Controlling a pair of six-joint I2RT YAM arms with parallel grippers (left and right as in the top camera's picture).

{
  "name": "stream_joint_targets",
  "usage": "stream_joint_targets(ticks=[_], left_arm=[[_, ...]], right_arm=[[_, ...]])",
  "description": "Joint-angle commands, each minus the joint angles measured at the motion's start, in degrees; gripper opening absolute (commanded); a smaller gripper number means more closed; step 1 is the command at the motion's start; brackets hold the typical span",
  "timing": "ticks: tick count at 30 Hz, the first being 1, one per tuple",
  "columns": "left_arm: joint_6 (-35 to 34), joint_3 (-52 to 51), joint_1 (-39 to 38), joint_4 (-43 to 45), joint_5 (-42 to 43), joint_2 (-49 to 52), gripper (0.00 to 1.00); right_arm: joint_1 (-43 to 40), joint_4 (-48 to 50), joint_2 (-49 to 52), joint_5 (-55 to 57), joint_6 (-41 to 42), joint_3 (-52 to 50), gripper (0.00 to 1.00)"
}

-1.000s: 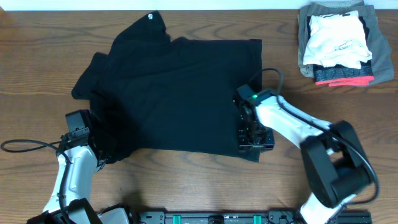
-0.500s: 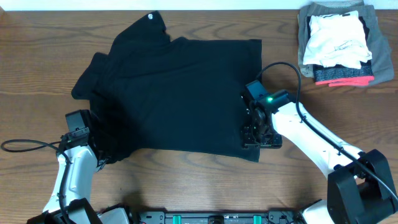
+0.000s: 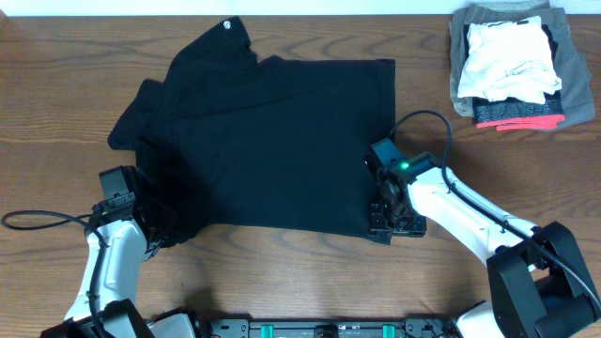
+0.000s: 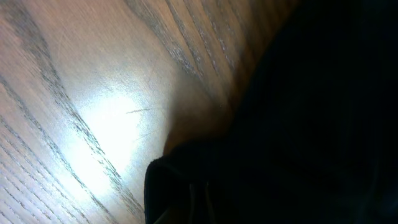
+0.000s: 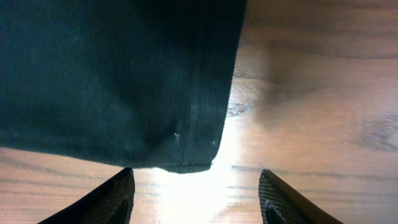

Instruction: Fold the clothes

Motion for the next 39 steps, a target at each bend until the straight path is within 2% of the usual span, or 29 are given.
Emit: stream_joint_targets(ticks=[1, 12, 27, 35, 37, 39], left_arm=[[1.01, -0.44, 0.02, -0.50, -0.46, 0.44, 0.06], [1.01, -0.44, 0.02, -0.81, -0.46, 0.44, 0.06], [1.01, -0.44, 0.02, -1.16, -0.46, 0.44, 0.06], [1.01, -0.44, 0.02, -1.16, -0.48, 0.44, 0.06], [1.01, -0.44, 0.02, -1.16, -0.48, 0.44, 0.06], [1.03, -0.44, 0.02, -1.11, -0.50, 0.44, 0.06]], right_arm=[[0.48, 1.95, -0.09, 0.31, 1.95, -1.66, 0.60], [1.38, 6.82, -0.07, -2.32, 3.23, -3.26, 0.41], [3.85, 5.60, -0.07, 2.54, 6.95, -3.80, 0.43], [3.85, 8.68, 0.00, 2.71, 7.65, -6.14, 0.45], [3.85, 9.09, 0.00, 2.71, 7.74, -6.60, 0.43], [3.85, 9.09, 0.00, 2.71, 7.72, -6.62, 0.35]])
